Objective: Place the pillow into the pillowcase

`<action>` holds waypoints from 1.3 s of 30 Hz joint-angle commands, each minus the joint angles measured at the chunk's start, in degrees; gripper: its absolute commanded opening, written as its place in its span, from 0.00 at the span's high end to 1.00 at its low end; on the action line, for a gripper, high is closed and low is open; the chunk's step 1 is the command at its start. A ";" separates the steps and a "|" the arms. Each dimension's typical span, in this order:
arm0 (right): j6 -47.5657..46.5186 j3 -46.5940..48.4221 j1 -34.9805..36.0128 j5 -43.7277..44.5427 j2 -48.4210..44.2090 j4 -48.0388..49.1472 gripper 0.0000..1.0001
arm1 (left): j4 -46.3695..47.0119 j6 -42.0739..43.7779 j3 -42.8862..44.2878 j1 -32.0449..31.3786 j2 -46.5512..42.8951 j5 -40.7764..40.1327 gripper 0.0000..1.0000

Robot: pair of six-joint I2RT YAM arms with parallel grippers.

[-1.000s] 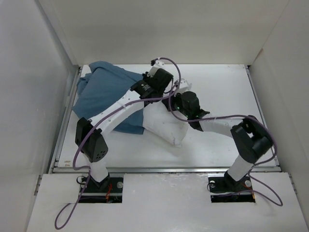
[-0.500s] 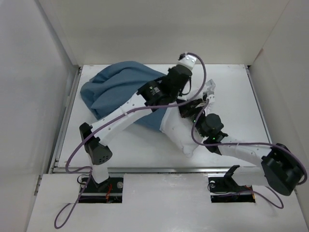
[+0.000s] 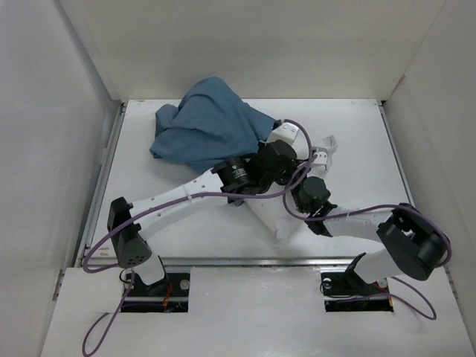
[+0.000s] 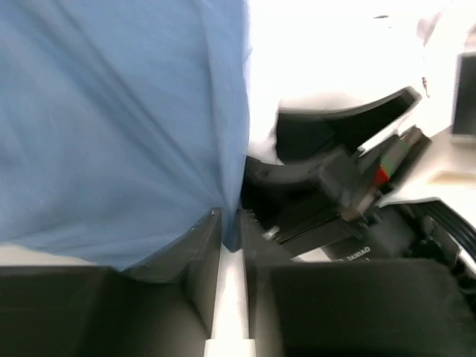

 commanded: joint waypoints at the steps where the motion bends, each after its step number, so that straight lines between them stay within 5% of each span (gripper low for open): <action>1: 1.83 1.70 -0.22 -3.48 -5.23 -2.19 0.29 | -1.68 -8.30 1.50 -1.08 -2.99 -1.32 0.82; 2: 1.31 1.70 -0.22 -4.01 -6.81 -4.74 0.24 | -3.26 -9.61 1.51 -0.38 -2.29 -2.90 0.60; 3: -0.18 1.70 -0.22 -4.54 -10.13 -10.68 0.17 | -6.50 -12.15 2.38 -0.37 -2.29 -5.79 0.10; 4: -1.41 1.70 -0.22 -4.54 -11.99 -14.05 0.17 | -8.01 -13.22 3.08 -0.37 -2.29 -7.12 0.00; 7: -7.65 3.89 -0.22 -6.30 -18.50 -27.14 0.00 | -11.36 -16.47 1.34 -0.37 -4.39 -10.99 0.00; 14: -23.89 12.85 -0.22 -16.65 -20.28 -55.42 0.00 | -14.00 -28.60 -11.20 -0.37 -15.46 -12.76 0.00; 18: -26.38 18.56 0.31 -22.02 -13.70 -61.45 0.00 | -15.66 -35.10 -17.99 0.15 -20.65 -12.76 0.00; 25: -27.35 24.02 0.92 -19.05 0.36 -62.51 0.00 | -15.51 -44.78 -30.90 0.76 -23.73 -7.51 0.00; 28: -26.13 27.71 0.92 -14.92 6.00 -63.99 0.11 | -11.11 -44.95 -35.39 1.30 -21.72 -5.82 0.00; 33: -24.54 28.60 0.92 -14.99 7.15 -63.48 0.63 | -2.94 -43.29 -38.83 5.59 -15.75 -3.18 0.00; 39: -23.84 28.07 0.92 -18.08 5.13 -61.72 0.75 | 5.22 -38.74 -39.35 11.22 -10.28 -5.03 0.00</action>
